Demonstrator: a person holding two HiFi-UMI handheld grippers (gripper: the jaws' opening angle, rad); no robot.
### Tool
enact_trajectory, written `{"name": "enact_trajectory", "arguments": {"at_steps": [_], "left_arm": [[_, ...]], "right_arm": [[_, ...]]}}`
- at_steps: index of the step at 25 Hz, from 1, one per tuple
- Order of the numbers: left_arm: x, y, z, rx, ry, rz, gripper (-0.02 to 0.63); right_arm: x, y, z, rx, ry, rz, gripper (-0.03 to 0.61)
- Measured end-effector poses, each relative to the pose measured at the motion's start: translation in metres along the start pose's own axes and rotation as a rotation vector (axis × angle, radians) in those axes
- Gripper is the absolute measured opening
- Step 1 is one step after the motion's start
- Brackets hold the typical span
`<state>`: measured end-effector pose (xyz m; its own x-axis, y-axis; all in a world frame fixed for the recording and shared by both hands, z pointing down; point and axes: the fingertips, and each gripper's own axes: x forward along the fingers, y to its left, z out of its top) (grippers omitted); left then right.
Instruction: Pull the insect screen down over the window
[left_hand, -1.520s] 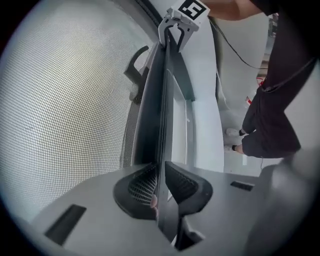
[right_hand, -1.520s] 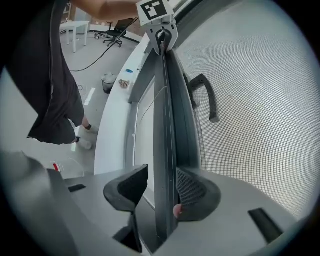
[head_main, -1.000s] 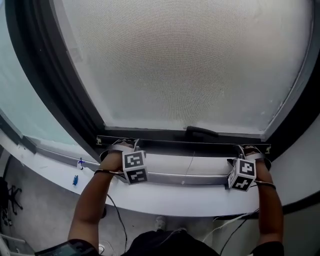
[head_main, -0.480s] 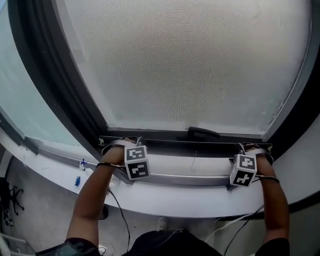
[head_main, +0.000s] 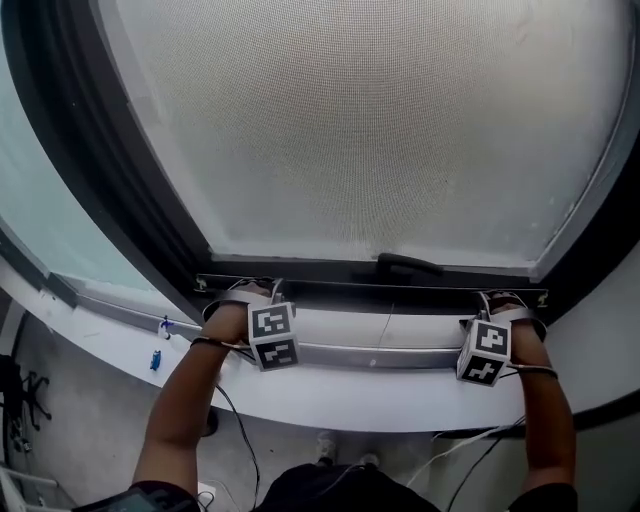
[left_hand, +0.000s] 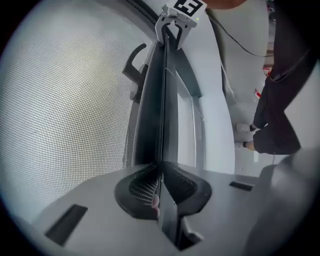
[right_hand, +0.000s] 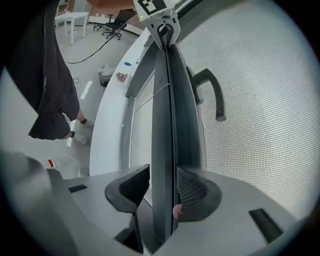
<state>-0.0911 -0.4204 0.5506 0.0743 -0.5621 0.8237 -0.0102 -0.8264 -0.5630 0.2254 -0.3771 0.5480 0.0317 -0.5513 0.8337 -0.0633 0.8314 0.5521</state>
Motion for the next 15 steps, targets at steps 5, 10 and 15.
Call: {"name": "enact_trajectory", "arguments": {"at_steps": [5,10,15], "left_arm": [[0.005,0.003,0.003,-0.017,-0.011,0.101,0.034],[0.011,0.005,0.001,-0.046,-0.012,0.123,0.03],[0.003,0.0,0.004,-0.056,-0.043,0.041,0.04]], "right_arm": [[0.015,-0.012,-0.006,-0.017,0.013,-0.168,0.149],[0.02,-0.019,-0.006,-0.012,0.027,-0.247,0.149],[0.025,-0.022,-0.011,0.002,0.039,-0.296,0.11]]}}
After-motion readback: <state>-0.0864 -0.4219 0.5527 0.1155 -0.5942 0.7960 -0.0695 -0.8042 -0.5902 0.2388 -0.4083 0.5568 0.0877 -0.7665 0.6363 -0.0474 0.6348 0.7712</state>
